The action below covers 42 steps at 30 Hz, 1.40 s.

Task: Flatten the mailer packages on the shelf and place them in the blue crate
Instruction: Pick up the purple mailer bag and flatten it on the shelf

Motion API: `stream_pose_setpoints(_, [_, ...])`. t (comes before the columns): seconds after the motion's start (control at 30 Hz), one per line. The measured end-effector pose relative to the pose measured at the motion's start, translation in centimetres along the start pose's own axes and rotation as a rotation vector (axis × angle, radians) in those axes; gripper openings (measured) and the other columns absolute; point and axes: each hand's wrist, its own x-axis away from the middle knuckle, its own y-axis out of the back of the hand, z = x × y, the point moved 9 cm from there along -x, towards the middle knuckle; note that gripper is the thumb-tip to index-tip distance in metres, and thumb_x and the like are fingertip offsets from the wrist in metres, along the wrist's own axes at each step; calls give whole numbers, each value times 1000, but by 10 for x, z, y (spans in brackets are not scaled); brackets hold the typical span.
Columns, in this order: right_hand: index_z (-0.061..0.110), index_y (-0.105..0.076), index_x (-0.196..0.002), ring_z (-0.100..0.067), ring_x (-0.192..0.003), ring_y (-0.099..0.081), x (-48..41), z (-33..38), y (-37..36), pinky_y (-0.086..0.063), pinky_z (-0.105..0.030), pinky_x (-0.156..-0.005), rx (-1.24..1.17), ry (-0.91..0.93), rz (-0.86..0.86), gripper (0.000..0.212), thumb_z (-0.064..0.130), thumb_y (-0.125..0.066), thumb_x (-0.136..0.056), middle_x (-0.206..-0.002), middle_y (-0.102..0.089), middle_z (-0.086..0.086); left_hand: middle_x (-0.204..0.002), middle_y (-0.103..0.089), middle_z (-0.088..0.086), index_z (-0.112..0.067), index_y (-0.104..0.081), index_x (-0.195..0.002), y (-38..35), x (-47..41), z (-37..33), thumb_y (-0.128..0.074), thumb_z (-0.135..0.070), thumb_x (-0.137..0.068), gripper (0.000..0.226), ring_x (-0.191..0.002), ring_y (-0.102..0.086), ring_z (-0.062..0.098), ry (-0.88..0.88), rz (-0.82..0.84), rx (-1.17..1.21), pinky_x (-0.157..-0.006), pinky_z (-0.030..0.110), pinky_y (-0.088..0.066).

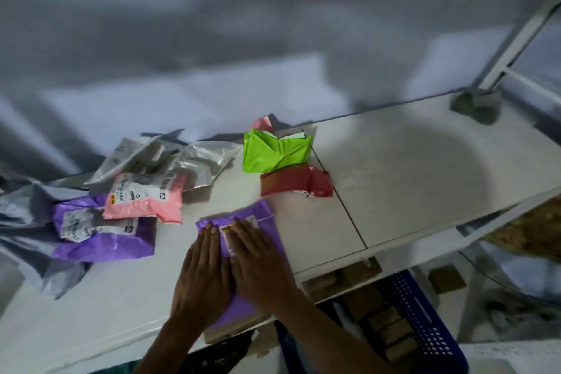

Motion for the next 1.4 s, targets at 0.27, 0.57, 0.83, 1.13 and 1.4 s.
stream_pose_setpoints(0.27, [5,-35,-154,-23,-154,-19,4,-11,2,-33,-43,-117,-12,-30,30,54,33,-32,-108,-163,-30,-11,-158,-30,26,10,-36,-148,-1,3,11,-26,-35,-105,63,-148,-30,38,68,40,-15,-116,53,-34])
stream_pose_setpoints(0.57, [2,-41,-150,-29,-149,-32,-1,-9,6,-37,-45,-115,-17,7,66,53,28,-39,-104,-159,-37,-15,-157,-35,20,4,-41,-148,9,3,4,-31,-34,-101,62,-146,-36,35,146,81,77,-116,46,-27])
stream_pose_setpoints(0.83, [-8,-45,-144,-36,-148,-32,11,-3,20,-35,-49,-117,105,263,-32,45,18,-42,-107,-155,-39,-24,-167,-9,14,-3,-15,-159,1,19,-34,-19,-38,-109,61,-156,-4,27,89,130,79,-124,45,-21])
stream_pose_setpoints(1.13, [-12,-42,-144,-41,-150,-23,13,-5,2,-29,-54,-118,187,288,83,45,17,-36,-109,-157,-34,-26,-166,-12,15,-2,-19,-158,-1,21,-15,-14,-51,-106,71,-155,-7,26,190,172,68,-126,43,-15])
stream_pose_setpoints(1.4, [-1,-36,-152,-32,-151,-28,-2,-25,6,-32,-47,-118,98,140,170,54,32,-31,-110,-159,-34,-20,-167,-11,10,-8,-17,-159,4,6,-12,-10,-55,-103,74,-156,-7,22,131,198,100,-127,43,-10])
